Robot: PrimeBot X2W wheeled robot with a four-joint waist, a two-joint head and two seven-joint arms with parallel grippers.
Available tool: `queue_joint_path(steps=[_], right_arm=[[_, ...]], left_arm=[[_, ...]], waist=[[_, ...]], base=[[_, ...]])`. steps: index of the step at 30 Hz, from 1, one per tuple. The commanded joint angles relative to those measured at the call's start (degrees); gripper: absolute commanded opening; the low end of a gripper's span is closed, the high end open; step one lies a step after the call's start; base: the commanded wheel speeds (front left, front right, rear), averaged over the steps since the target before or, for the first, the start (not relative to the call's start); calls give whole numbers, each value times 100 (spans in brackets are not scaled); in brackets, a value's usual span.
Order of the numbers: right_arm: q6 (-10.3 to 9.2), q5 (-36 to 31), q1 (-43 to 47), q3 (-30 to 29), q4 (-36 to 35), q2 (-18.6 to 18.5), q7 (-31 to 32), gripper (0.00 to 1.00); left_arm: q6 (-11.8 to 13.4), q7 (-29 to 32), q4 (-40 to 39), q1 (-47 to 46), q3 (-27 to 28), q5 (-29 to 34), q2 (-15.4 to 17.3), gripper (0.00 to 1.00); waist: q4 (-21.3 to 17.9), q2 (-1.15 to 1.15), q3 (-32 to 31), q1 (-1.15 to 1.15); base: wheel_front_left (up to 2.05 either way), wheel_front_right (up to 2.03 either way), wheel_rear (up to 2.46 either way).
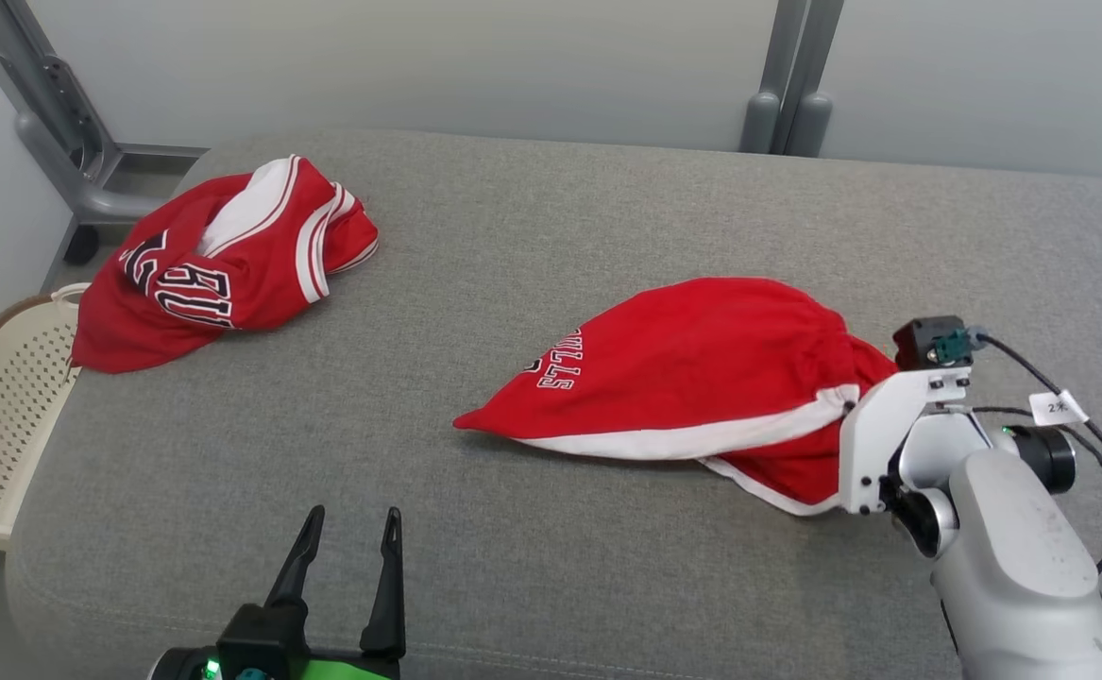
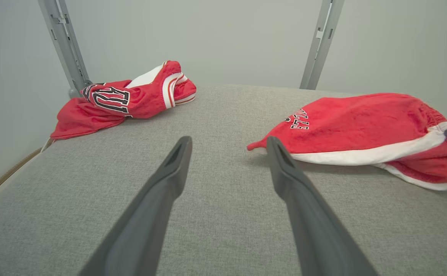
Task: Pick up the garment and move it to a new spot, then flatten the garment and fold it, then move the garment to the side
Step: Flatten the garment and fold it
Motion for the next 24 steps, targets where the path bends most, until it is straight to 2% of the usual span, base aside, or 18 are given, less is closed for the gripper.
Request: queue_joint_path(steps=[1, 10, 24], right_arm=[[-2, -22, -211, 39, -35, -51, -175, 0], [-2, 50, -1486, 578, 47, -53, -888, 0], [-2, 115, -3654, 1180, 1338, -4, -2299, 0]], left_arm=[[-39, -9, 18, -66, 20, 25, -10, 100], [-83, -9, 88, -180, 28, 47, -119, 100], [-246, -9, 235, -324, 18, 155, -346, 100]], waist=[[31, 0, 20, 0], [74, 0, 131, 0], [688, 0, 339, 0]], base=[[0, 0, 0], [0, 0, 0], [0, 0, 0]])
